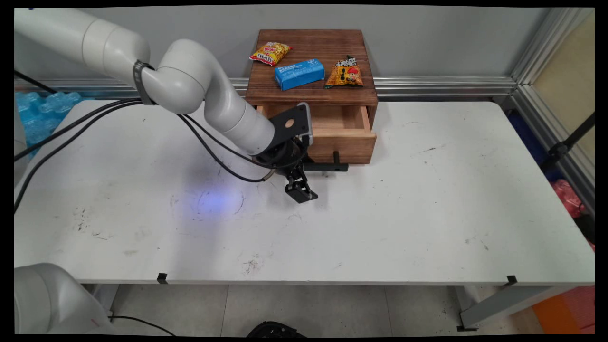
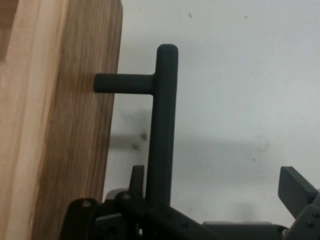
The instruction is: Open the drawer
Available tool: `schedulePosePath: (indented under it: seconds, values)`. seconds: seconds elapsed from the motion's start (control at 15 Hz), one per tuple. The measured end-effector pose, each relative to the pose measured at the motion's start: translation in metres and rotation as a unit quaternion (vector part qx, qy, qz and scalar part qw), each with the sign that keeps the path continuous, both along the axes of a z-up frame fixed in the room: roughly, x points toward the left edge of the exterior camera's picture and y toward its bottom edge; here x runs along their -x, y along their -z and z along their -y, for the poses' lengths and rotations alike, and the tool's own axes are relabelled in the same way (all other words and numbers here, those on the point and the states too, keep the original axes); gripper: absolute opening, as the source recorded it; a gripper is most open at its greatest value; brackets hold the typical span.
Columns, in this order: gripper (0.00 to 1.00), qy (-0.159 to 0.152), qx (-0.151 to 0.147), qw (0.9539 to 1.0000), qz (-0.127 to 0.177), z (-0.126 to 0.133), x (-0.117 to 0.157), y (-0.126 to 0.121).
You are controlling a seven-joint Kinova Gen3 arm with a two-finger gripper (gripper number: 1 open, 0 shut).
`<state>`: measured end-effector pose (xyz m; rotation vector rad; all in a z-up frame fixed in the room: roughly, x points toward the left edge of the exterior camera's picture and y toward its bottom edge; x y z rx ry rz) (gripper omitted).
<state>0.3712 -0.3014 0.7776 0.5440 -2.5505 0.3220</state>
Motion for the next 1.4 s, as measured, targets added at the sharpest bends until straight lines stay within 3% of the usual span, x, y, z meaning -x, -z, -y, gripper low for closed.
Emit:
schedulePosePath:
  seconds: [1.4]
  values:
    - [1.0, 0.013, -0.033, 0.9994, -0.002, -0.063, 0.018, -0.015]
